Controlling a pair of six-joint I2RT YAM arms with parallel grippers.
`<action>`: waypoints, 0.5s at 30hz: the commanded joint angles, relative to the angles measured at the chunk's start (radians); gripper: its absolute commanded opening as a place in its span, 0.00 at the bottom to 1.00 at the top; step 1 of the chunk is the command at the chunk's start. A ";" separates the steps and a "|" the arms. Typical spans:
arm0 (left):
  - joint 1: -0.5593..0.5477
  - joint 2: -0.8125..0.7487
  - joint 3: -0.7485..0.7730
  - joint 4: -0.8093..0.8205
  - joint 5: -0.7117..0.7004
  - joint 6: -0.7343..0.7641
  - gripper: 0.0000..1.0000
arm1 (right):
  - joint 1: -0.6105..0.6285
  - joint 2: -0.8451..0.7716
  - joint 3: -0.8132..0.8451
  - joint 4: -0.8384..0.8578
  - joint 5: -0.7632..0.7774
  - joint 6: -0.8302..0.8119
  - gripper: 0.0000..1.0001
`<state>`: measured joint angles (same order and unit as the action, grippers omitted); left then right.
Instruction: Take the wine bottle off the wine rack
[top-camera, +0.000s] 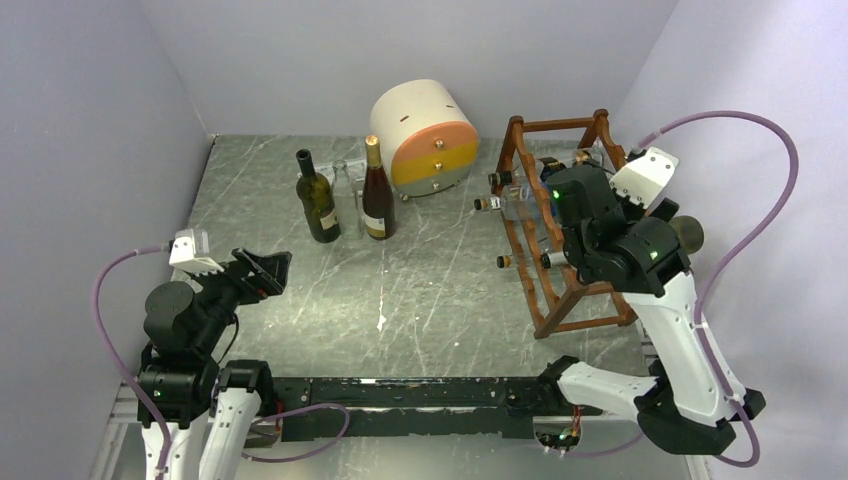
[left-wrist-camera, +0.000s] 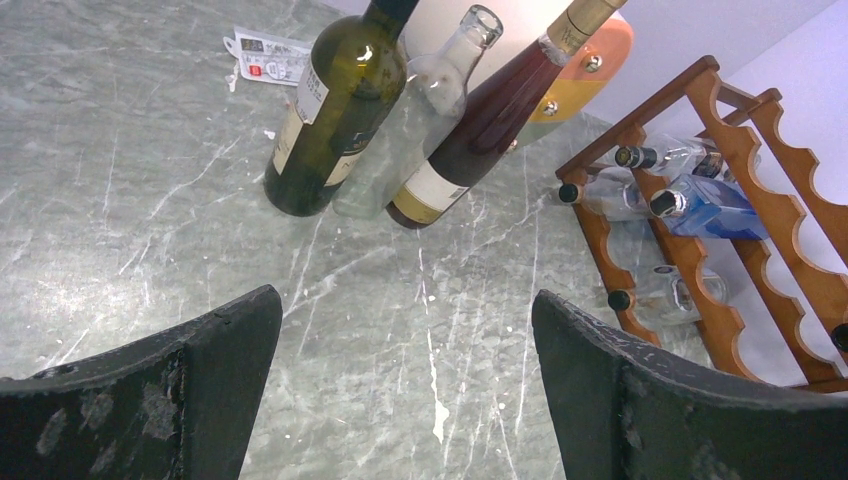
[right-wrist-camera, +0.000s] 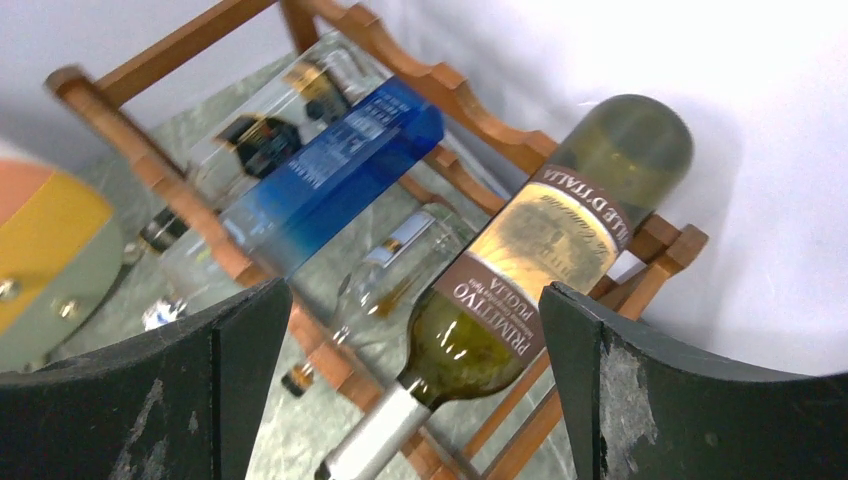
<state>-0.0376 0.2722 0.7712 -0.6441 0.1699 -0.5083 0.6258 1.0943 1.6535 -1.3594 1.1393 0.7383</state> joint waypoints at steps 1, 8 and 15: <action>-0.011 -0.014 -0.009 0.038 0.029 0.016 0.99 | -0.092 0.036 -0.038 -0.012 0.088 0.122 1.00; -0.025 -0.022 -0.007 0.035 0.028 0.017 0.99 | -0.291 0.026 -0.145 0.102 0.078 0.061 1.00; -0.031 -0.018 -0.007 0.035 0.029 0.019 0.99 | -0.478 0.019 -0.210 0.160 0.000 0.061 1.00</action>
<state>-0.0620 0.2626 0.7712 -0.6403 0.1738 -0.5072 0.2268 1.1229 1.4582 -1.2495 1.1625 0.7727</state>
